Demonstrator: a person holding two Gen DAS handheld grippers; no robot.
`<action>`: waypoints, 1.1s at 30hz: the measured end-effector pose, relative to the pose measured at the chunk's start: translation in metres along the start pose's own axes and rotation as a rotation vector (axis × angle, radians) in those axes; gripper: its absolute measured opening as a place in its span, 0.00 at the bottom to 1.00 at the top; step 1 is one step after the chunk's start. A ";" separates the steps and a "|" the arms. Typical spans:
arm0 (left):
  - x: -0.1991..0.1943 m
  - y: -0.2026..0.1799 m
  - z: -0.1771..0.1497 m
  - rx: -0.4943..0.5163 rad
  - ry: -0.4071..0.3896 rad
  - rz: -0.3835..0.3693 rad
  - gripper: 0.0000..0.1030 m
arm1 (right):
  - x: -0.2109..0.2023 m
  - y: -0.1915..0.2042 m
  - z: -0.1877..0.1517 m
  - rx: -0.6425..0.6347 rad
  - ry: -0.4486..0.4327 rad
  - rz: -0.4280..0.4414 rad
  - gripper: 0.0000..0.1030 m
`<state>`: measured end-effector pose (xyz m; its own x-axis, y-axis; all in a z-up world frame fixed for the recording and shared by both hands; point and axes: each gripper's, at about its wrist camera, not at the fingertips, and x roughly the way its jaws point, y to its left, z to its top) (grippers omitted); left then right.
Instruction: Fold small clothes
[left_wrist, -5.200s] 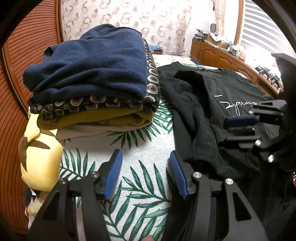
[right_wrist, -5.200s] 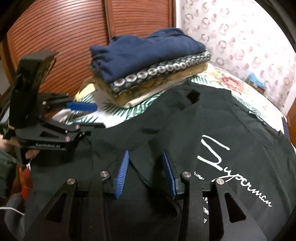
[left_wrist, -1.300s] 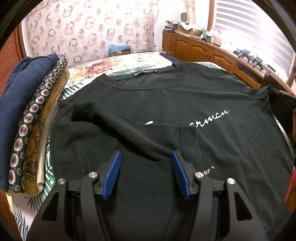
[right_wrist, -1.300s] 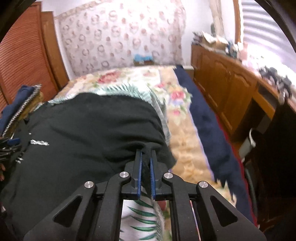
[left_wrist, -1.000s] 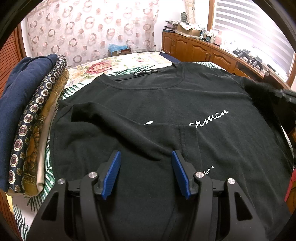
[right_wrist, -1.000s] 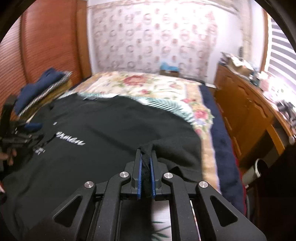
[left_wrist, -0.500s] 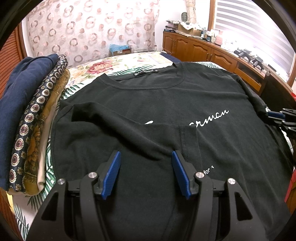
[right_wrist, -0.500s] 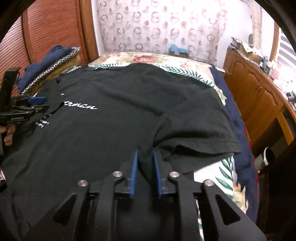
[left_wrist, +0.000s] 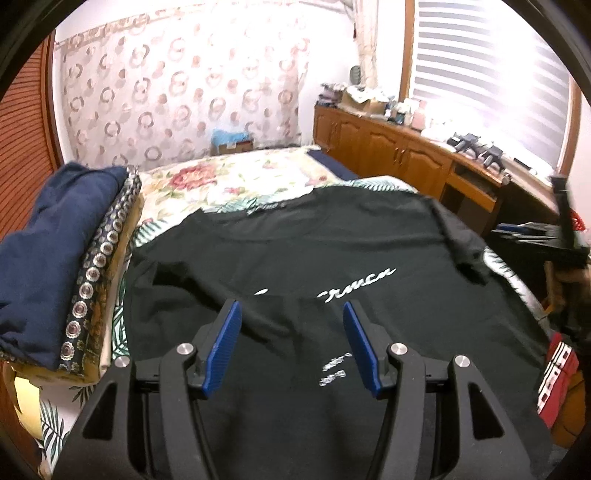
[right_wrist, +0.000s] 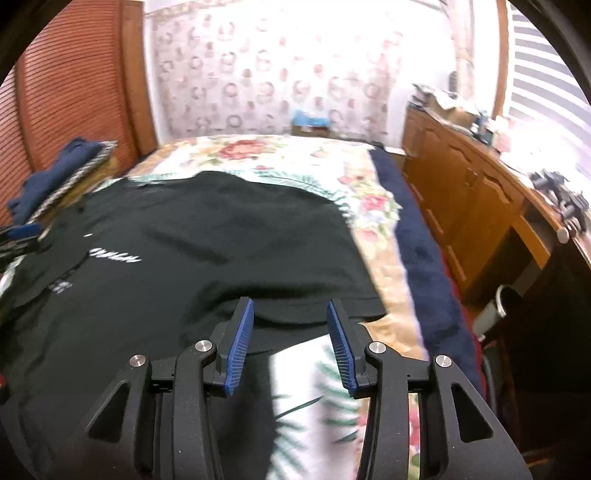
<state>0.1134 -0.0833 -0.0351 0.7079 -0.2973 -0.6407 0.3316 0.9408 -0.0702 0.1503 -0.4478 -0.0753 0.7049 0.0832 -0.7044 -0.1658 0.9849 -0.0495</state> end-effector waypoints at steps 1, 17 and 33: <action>-0.004 -0.002 0.001 -0.001 -0.009 -0.009 0.55 | 0.008 -0.006 0.002 0.020 0.015 -0.010 0.40; -0.022 -0.023 -0.002 0.007 -0.035 -0.055 0.55 | 0.051 -0.044 0.004 0.186 0.115 -0.030 0.40; -0.019 -0.027 -0.003 -0.004 -0.021 -0.073 0.55 | 0.058 -0.058 0.000 0.303 0.151 0.063 0.43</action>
<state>0.0894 -0.1022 -0.0232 0.6953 -0.3682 -0.6173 0.3803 0.9172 -0.1187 0.2009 -0.5002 -0.1132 0.5858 0.1445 -0.7975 0.0222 0.9807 0.1941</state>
